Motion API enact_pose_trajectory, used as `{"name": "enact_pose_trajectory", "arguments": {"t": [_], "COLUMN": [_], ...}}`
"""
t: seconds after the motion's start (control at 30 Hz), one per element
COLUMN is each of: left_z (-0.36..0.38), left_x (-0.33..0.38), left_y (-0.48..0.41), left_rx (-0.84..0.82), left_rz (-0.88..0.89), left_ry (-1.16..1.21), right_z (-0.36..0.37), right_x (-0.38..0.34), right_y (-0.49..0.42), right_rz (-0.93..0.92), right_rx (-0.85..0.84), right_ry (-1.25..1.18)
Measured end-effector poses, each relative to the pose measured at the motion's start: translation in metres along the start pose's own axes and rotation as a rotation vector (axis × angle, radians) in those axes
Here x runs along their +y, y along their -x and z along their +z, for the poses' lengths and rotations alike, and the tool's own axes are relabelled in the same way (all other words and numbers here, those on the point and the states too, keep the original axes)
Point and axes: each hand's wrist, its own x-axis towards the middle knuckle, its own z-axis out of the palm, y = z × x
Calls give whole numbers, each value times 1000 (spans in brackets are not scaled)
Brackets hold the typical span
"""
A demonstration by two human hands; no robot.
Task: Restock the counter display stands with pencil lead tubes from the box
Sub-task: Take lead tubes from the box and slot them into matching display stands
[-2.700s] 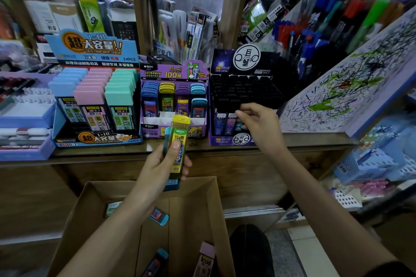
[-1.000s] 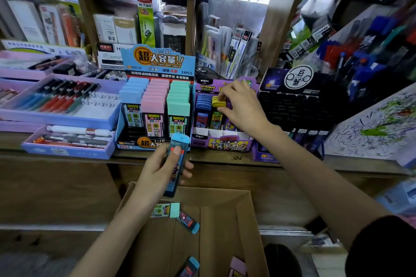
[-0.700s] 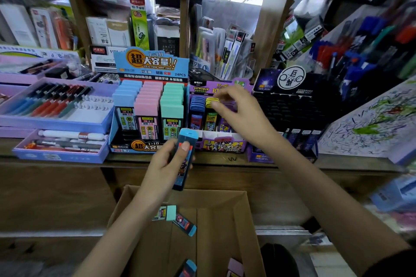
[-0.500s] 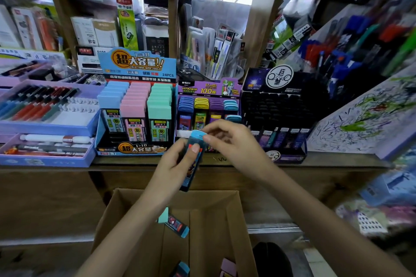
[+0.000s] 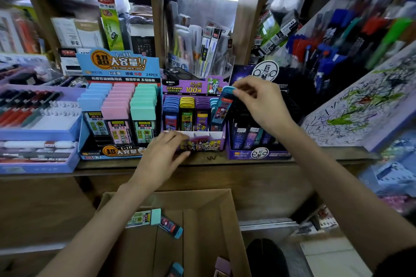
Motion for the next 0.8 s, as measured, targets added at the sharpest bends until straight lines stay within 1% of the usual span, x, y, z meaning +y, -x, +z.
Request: {"name": "enact_pose_trajectory", "arguments": {"t": [0.07,0.2,0.37,0.47,0.57,0.6,0.67,0.73,0.8], "left_z": [1,2,2,0,-7,-10,-14,-12,-3], "left_x": [-1,-3,-4,-2,6,8,10,9,4], "left_y": [3,4,3,5,15,21,36,57,83], "left_rx": [12,21,14,3,56,79,92,47,-29], "left_rz": [17,17,6,0,1,6,14,-28,-113], "left_ry": [-30,-11,15,24,54,68,100,172,260], "right_z": [6,18,30,32,27,23,17,15,20], "right_x": [3,9,8,8,4,1,-6,-11,-10], "right_y": [-3,-8,-9,-11,-11,-9,2,22,53], "right_rz": [-40,-121,-131,-176,-250,-277,-324,-325,-281], "right_rx": [-12,-102,-160,-182,-222,-232,-241,-289,-392], "right_ry": [61,297,399,541,642,629,527,360,211]}}
